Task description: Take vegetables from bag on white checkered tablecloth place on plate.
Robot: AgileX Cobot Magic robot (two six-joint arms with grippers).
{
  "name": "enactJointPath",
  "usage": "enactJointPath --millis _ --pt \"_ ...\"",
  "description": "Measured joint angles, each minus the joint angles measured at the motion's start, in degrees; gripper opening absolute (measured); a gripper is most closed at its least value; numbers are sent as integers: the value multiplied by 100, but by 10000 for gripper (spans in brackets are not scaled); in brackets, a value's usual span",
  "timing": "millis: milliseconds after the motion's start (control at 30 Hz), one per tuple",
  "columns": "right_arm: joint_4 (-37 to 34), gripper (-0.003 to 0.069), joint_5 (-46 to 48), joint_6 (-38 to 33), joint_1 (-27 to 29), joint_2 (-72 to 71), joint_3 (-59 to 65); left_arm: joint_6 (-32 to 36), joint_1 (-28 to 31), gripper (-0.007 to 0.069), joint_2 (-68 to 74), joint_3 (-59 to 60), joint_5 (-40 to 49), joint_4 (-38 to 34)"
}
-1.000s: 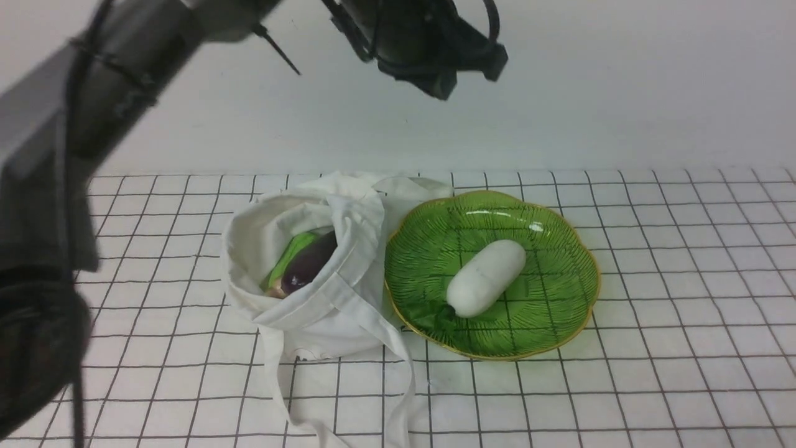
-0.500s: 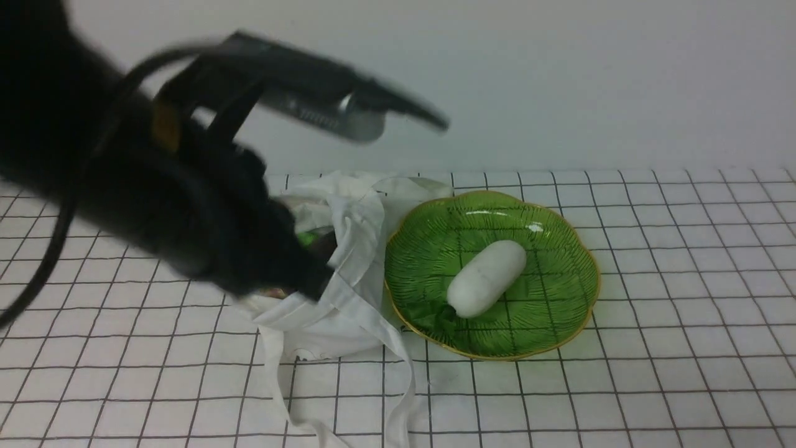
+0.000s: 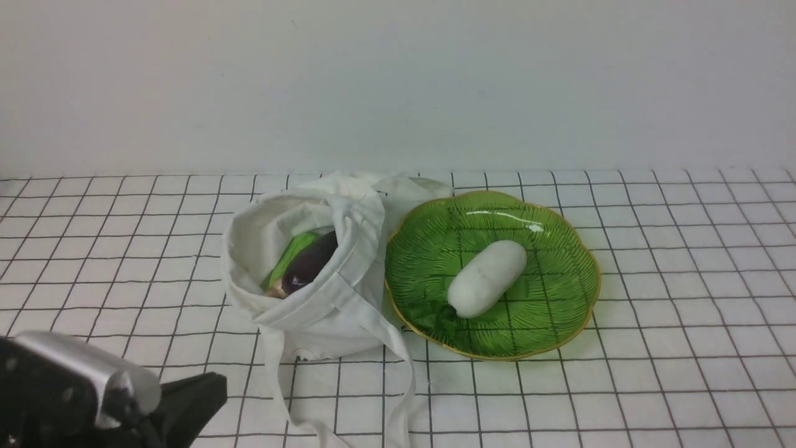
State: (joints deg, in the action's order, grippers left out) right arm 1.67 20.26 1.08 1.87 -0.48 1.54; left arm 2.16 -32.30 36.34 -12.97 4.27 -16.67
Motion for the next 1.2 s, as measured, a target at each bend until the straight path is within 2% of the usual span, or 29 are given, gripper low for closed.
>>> enactJointPath --millis 167,567,800,867,1000,1200 --pt "0 -18 0 0 0 0 0 0 0 -8 -95 550 -29 -18" --pt "0 -18 0 0 0 0 0 181 94 -8 -95 614 -148 -2" --pt "0 -18 0 0 0 0 0 421 1250 -8 -1451 1094 -144 840" --pt "0 -18 0 0 0 0 0 434 1840 -8 -2103 1335 -131 1202" --pt "0 -18 0 0 0 0 0 398 2695 -8 -3111 1450 193 1365" --pt "0 -18 0 0 0 0 0 391 3001 -8 -3679 1454 1353 1405"
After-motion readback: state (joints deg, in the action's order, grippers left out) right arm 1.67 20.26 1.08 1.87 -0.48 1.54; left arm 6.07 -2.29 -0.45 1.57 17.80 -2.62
